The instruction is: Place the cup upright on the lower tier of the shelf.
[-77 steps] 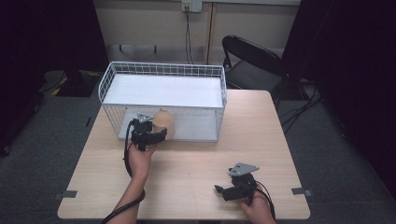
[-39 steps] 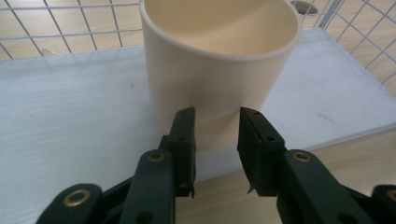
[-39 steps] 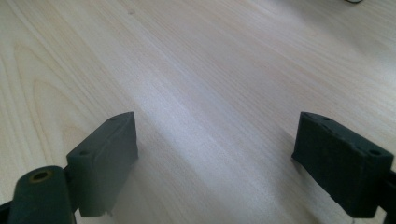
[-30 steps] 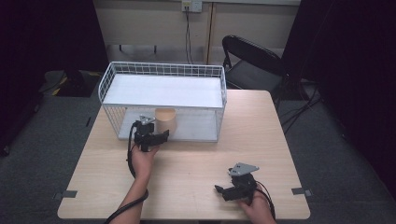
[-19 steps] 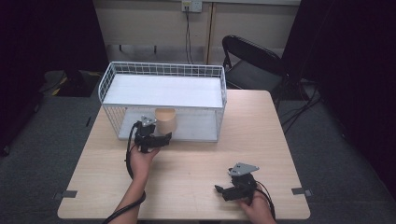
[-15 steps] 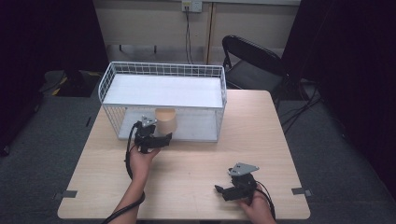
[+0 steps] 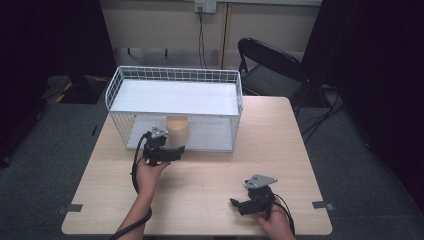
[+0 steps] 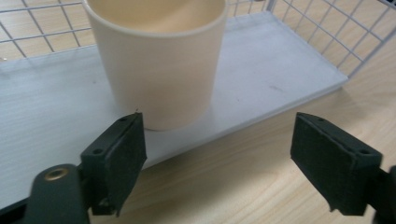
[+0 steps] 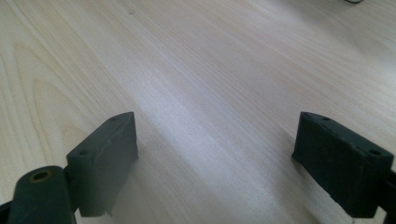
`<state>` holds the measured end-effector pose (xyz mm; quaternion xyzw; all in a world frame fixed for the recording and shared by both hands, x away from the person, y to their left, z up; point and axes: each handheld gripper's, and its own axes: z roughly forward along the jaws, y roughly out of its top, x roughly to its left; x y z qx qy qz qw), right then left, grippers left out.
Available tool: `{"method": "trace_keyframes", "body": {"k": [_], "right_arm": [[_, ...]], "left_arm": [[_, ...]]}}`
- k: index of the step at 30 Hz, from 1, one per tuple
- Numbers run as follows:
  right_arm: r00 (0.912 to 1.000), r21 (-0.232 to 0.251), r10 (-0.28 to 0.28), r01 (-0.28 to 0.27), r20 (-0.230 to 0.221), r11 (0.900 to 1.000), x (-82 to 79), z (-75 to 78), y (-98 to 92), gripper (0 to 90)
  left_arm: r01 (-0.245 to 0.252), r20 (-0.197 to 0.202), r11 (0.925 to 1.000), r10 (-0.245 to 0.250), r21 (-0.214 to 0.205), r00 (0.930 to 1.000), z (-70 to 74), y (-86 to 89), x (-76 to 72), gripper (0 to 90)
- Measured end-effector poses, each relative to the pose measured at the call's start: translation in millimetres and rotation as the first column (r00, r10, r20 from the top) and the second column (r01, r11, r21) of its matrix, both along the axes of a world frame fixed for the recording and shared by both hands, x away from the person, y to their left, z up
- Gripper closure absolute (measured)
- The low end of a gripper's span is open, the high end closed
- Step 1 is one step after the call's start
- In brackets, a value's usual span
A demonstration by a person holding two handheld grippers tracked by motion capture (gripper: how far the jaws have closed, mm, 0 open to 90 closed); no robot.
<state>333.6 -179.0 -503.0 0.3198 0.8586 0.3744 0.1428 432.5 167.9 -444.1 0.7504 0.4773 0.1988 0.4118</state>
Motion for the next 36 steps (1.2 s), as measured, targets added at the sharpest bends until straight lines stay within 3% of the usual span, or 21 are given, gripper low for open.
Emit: {"method": "trace_keyframes", "body": {"k": [27, 30, 32, 33, 34, 36], "right_arm": [[1.0, 0.0, 0.0, 0.0, 0.0, 1.0, 0.0, 0.0, 0.0, 12.9], [1.0, 0.0, 0.0, 0.0, 0.0, 1.0, 0.0, 0.0, 0.0, 12.9], [1.0, 0.0, 0.0, 0.0, 0.0, 1.0, 0.0, 0.0, 0.0, 12.9], [1.0, 0.0, 0.0, 0.0, 0.0, 1.0, 0.0, 0.0, 0.0, 12.9], [1.0, 0.0, 0.0, 0.0, 0.0, 1.0, 0.0, 0.0, 0.0, 12.9], [1.0, 0.0, 0.0, 0.0, 0.0, 1.0, 0.0, 0.0, 0.0, 13.0]], "left_arm": [[0.048, -0.004, 0.9986, -0.048, -0.02, 0.9988, 1.7, 19.6, -17.6, 15.5], [0.043, -0.002, 0.9982, -0.043, -0.041, 0.9991, 1.0, 21.7, -19.0, 15.5], [0.048, -0.009, 0.9984, -0.048, -0.029, 0.9988, 0.8, 23.6, -20.0, 15.5], [0.045, -0.005, 0.9979, -0.046, -0.046, 0.9989, -0.3, 23.7, -20.5, 15.5], [0.061, -0.014, 0.9978, -0.061, -0.027, 0.998, 0.0, 25.9, -20.9, 15.5], [0.061, -0.014, 0.9978, -0.061, -0.028, 0.998, -1.2, 26.6, -22.4, 15.5]]}}
